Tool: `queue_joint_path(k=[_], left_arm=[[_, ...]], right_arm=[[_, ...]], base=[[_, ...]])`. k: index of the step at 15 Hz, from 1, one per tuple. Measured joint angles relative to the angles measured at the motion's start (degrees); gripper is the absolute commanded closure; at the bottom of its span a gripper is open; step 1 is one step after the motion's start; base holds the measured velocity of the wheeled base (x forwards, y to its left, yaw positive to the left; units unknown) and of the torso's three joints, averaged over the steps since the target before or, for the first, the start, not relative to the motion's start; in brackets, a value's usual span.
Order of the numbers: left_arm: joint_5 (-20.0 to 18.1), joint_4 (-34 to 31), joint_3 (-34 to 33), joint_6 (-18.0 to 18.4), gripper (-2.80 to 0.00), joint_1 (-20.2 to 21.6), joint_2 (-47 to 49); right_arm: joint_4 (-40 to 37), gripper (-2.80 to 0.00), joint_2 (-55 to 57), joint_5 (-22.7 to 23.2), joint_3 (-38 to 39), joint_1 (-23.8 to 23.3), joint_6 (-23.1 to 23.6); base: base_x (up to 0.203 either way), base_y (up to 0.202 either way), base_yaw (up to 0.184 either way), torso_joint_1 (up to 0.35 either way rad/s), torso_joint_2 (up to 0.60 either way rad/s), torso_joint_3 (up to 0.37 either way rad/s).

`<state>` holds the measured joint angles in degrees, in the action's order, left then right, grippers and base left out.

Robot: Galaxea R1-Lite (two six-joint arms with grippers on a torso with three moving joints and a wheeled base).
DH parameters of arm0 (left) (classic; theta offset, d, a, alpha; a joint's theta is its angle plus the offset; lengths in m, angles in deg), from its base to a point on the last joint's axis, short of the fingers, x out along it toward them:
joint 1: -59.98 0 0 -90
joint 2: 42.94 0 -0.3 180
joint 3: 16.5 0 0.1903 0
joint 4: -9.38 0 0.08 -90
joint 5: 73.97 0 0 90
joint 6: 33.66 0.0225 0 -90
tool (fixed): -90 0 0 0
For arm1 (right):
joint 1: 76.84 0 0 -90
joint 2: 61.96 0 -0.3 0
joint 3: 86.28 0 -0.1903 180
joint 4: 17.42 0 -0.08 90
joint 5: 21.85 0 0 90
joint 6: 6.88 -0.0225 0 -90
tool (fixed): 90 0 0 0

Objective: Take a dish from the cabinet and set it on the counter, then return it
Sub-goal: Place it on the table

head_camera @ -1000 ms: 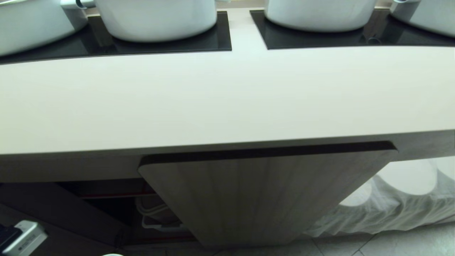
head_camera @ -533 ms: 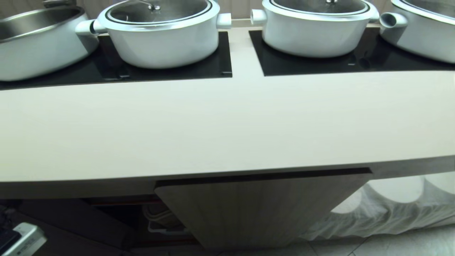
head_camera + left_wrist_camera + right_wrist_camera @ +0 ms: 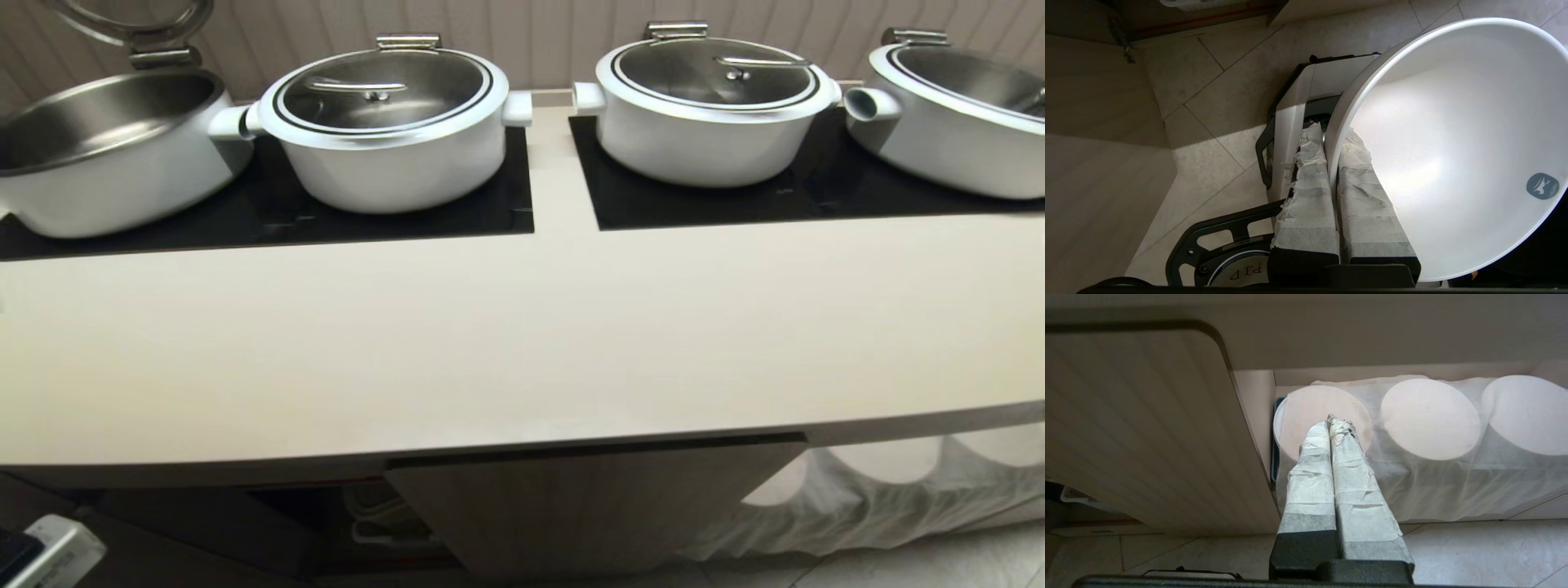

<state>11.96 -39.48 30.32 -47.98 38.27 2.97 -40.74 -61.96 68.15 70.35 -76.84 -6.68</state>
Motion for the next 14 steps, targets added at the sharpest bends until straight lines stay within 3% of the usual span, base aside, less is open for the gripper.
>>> queue_joint_path(k=[14], left_arm=[[0.05, -0.05, 0.5, 0.0, 0.0, 0.0, -0.58]], right_arm=[[0.0, 0.0, 0.0, 0.0, 0.0, 0.0, 0.01]], base=[[0.0, 0.0, 0.0, 0.181, -0.37, -0.191]])
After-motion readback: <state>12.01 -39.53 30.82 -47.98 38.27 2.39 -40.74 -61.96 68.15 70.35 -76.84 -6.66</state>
